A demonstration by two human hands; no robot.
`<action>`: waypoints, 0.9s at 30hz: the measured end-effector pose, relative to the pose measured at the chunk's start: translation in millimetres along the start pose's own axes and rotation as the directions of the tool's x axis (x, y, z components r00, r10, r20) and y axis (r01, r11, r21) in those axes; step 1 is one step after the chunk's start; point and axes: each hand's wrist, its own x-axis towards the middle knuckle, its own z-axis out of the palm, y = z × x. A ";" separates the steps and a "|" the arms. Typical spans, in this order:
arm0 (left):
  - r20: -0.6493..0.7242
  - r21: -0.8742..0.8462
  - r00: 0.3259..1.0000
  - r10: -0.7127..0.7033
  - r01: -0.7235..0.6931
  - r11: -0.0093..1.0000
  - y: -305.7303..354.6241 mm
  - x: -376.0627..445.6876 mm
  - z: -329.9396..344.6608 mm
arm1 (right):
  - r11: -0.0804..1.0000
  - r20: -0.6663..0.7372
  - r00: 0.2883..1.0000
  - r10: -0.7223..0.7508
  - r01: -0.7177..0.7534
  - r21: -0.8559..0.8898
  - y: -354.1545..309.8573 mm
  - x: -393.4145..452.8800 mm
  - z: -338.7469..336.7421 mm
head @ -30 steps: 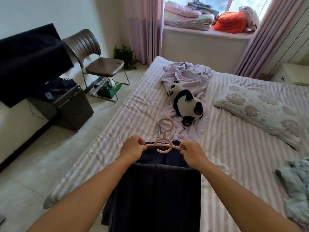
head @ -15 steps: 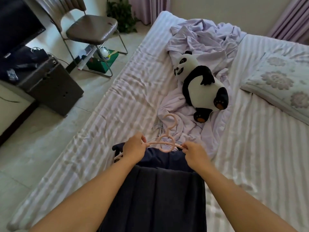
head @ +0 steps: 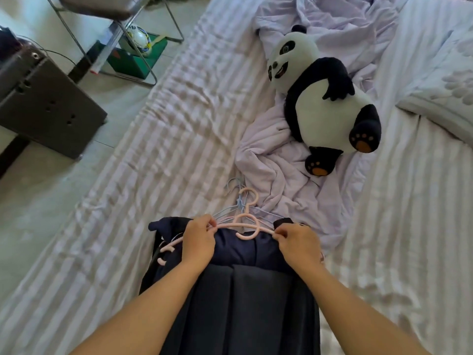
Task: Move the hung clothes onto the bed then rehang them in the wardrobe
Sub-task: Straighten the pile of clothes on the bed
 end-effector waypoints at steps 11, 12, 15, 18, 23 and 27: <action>-0.045 -0.197 0.992 0.117 -0.124 0.972 45.0 -54.0 -53.3 | 0.987 0.073 0.990 -0.122 0.113 0.110 -33.7 -24.1 -54.9; -0.039 -0.204 0.992 0.120 -0.126 0.971 47.2 -65.8 -64.2 | 0.986 0.083 0.985 -0.149 0.142 0.088 -39.2 -32.9 -64.0; -0.007 -0.153 0.992 0.123 -0.123 0.981 49.9 -101.1 -98.1 | 0.977 0.081 0.975 -0.208 0.204 0.061 -59.3 -66.6 -96.3; 0.024 -0.051 0.987 0.160 -0.158 0.986 54.5 -133.4 -140.7 | 0.964 0.035 0.964 -0.263 0.260 0.061 -86.2 -110.7 -131.1; 0.028 0.198 0.948 0.317 -0.316 0.928 68.2 -202.4 -224.3 | 0.926 0.011 0.926 -0.377 0.377 -0.014 -134.3 -203.9 -177.4; -0.056 0.271 0.921 0.385 -0.357 0.894 66.1 -278.7 -285.6 | 0.885 -0.025 0.885 -0.465 0.465 -0.034 -167.3 -289.9 -204.7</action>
